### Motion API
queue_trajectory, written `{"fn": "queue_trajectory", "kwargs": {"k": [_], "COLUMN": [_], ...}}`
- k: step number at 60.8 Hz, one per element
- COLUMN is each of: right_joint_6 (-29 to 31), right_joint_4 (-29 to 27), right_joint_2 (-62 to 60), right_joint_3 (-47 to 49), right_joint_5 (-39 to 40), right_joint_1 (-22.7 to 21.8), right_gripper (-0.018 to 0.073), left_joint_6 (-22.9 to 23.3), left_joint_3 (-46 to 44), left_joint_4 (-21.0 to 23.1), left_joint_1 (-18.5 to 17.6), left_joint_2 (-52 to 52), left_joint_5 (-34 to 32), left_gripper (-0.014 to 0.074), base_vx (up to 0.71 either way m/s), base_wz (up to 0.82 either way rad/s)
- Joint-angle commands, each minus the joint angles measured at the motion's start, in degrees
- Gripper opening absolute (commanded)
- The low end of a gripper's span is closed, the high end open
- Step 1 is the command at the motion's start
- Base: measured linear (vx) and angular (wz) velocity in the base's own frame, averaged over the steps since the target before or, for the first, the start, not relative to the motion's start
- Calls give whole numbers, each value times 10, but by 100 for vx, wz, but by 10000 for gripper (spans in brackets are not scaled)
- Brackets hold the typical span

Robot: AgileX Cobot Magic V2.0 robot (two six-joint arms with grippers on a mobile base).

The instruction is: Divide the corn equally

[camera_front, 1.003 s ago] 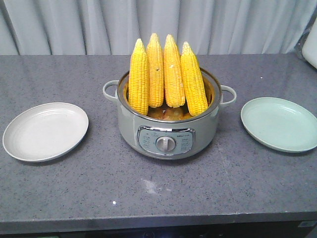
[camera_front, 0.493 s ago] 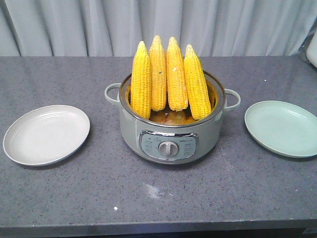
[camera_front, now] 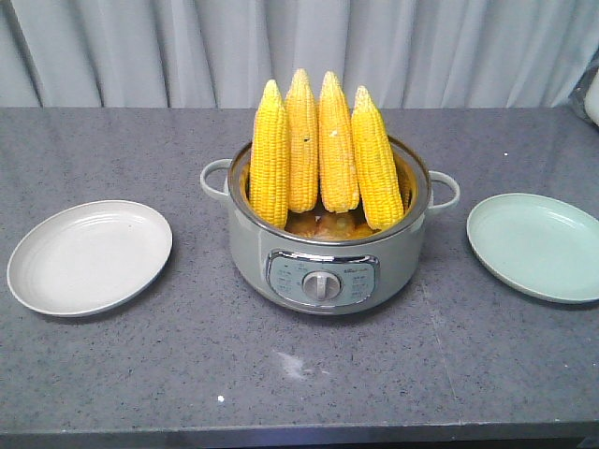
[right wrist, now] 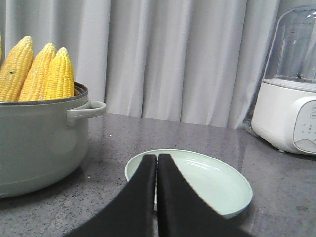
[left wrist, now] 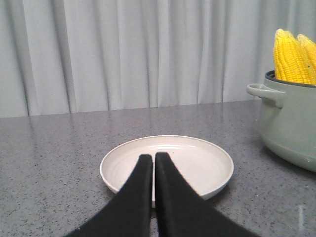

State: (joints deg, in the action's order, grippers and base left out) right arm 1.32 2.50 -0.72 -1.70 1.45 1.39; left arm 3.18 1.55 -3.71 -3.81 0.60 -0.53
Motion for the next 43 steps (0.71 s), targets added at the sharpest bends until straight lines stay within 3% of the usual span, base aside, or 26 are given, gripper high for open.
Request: {"fn": "queue_trajectory", "kwargs": {"k": [1,43], "right_joint_6": [3,3], "right_joint_4": [4,4], "right_joint_2": [-3,-3], "right_joint_3": [-4,-4], "right_joint_5": [46,46], "right_joint_1": [-2,-2], "right_gripper": [-4,-4], "left_joint_6": [2,2], "left_joint_3": [2,2], "left_joint_4": [1,1], "left_joint_1": [-2,-2], "left_joint_2": [10,10], "left_joint_5": [-41,-41], "left_gripper": [-7,-7], "base_vx": [1,1], "base_wz": [1,1]}}
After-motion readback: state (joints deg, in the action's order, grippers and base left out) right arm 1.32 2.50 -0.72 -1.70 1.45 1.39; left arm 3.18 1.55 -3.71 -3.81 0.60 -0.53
